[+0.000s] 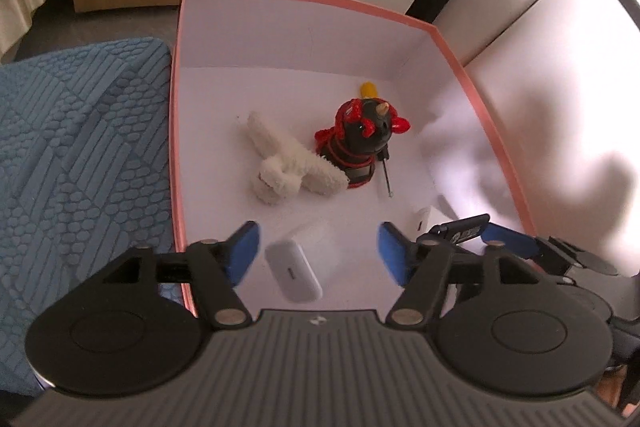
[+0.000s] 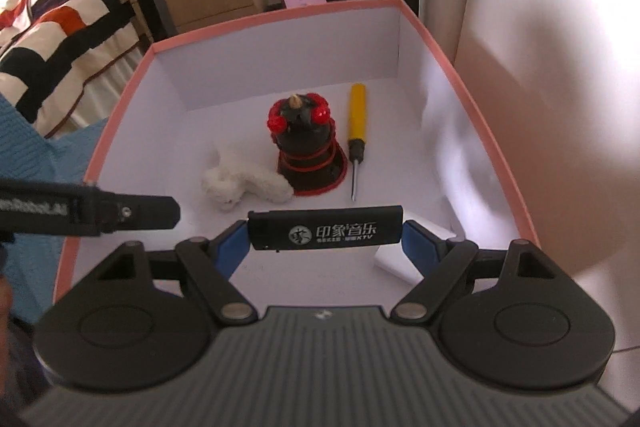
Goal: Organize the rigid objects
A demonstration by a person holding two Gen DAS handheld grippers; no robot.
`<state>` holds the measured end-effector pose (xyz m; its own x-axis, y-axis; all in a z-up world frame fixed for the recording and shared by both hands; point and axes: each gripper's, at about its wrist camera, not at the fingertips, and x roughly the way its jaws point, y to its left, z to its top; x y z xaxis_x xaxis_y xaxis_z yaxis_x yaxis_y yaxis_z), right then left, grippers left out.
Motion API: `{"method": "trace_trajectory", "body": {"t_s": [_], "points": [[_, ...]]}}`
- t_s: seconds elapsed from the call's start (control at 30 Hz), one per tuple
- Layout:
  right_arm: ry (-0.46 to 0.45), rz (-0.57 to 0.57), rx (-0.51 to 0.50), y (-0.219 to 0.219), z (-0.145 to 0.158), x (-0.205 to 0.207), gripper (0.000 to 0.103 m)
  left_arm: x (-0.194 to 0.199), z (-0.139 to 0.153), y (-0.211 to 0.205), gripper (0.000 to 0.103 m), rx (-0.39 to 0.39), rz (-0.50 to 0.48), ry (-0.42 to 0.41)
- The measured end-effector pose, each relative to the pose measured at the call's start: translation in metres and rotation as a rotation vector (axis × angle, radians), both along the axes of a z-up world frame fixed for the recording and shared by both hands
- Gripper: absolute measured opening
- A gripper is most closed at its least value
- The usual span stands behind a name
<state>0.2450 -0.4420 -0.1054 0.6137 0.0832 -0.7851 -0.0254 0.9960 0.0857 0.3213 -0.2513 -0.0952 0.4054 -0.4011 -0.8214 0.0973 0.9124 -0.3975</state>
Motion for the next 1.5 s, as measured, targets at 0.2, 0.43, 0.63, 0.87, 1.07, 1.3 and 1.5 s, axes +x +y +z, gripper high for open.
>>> {"method": "trace_trajectory", "body": {"t_s": [0.2, 0.43, 0.63, 0.87, 1.07, 1.3, 1.5], "points": [[0.011, -0.034, 0.050, -0.007, 0.013, -0.003, 0.093, -0.010, 0.023, 0.007, 0.076, 0.025, -0.007, -0.042], [-0.080, -0.072, 0.055, -0.003, 0.062, -0.028, 0.103, -0.033, 0.070, 0.020, 0.081, 0.020, -0.016, -0.138], [-0.165, -0.098, 0.070, 0.008, 0.108, -0.063, 0.103, -0.063, 0.113, 0.035, 0.089, 0.029, -0.045, -0.220], [-0.206, -0.110, 0.075, 0.035, 0.138, -0.102, 0.103, -0.100, 0.150, 0.057, 0.097, 0.037, -0.049, -0.287], [-0.232, -0.118, 0.079, 0.052, 0.153, -0.128, 0.103, -0.130, 0.174, 0.076, 0.098, 0.035, -0.058, -0.342], [-0.269, -0.178, 0.057, 0.062, 0.162, -0.164, 0.103, -0.162, 0.184, 0.096, 0.099, 0.035, -0.068, -0.359], [-0.274, -0.195, 0.044, 0.073, 0.163, -0.195, 0.103, -0.190, 0.188, 0.111, 0.099, 0.022, -0.065, -0.371]]}}
